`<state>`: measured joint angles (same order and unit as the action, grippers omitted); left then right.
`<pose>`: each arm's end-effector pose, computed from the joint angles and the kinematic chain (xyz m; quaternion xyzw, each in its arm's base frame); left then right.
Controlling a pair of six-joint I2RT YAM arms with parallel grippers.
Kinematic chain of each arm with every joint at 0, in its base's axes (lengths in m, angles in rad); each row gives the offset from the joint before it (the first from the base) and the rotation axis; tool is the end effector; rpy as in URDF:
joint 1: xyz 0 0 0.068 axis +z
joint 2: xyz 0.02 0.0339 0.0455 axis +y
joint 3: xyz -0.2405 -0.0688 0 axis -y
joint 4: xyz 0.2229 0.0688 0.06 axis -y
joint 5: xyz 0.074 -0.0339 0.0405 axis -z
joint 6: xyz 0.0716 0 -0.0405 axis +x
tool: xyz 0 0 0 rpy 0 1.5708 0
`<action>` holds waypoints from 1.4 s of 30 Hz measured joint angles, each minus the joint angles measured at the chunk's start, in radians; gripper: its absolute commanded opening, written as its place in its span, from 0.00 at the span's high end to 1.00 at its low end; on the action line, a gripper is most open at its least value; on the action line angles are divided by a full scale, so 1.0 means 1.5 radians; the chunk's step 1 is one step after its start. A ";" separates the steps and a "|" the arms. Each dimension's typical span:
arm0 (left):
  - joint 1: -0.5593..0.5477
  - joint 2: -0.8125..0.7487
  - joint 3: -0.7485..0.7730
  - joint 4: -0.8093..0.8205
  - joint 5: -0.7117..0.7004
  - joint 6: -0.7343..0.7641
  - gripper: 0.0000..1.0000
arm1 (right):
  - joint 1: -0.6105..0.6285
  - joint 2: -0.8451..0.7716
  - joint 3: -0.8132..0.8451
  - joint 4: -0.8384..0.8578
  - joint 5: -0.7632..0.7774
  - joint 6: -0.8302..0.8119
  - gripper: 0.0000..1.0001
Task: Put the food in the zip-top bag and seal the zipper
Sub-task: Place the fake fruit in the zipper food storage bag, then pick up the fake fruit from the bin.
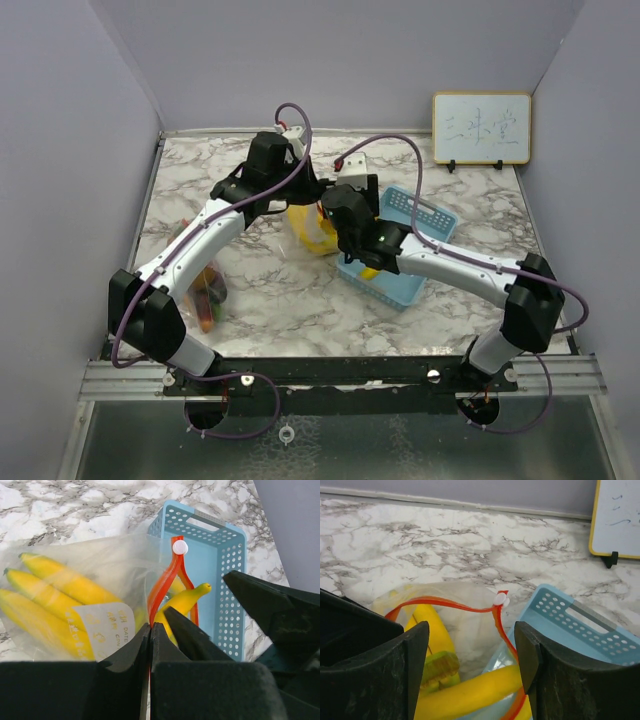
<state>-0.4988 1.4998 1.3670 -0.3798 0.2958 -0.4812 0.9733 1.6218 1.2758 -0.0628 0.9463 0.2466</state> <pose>0.3026 -0.1886 0.3135 0.0819 0.8532 -0.3472 0.3806 0.2554 0.2721 0.2885 -0.0307 0.7844 -0.0324 0.6187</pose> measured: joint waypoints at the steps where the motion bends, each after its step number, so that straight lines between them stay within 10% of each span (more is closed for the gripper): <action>1: 0.000 0.000 0.000 0.000 0.000 0.000 1.00 | 0.000 -0.011 -0.001 -0.019 0.000 0.007 0.32; 14: 0.000 -0.036 0.001 0.010 -0.072 -0.029 1.00 | -0.098 -0.238 -0.056 -0.366 -0.039 0.231 0.37; 32: 0.002 -0.066 -0.049 0.029 -0.124 -0.052 1.00 | -0.233 0.058 -0.116 -0.352 -0.390 0.203 0.37; 42: 0.002 -0.073 -0.056 0.027 -0.123 -0.054 1.00 | -0.240 0.086 -0.124 -0.331 -0.396 0.187 0.84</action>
<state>-0.4965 1.3907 1.2823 -0.3393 0.1112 -0.5617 0.6128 1.7512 1.0904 -0.5591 0.3523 0.5274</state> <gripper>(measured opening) 0.018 0.319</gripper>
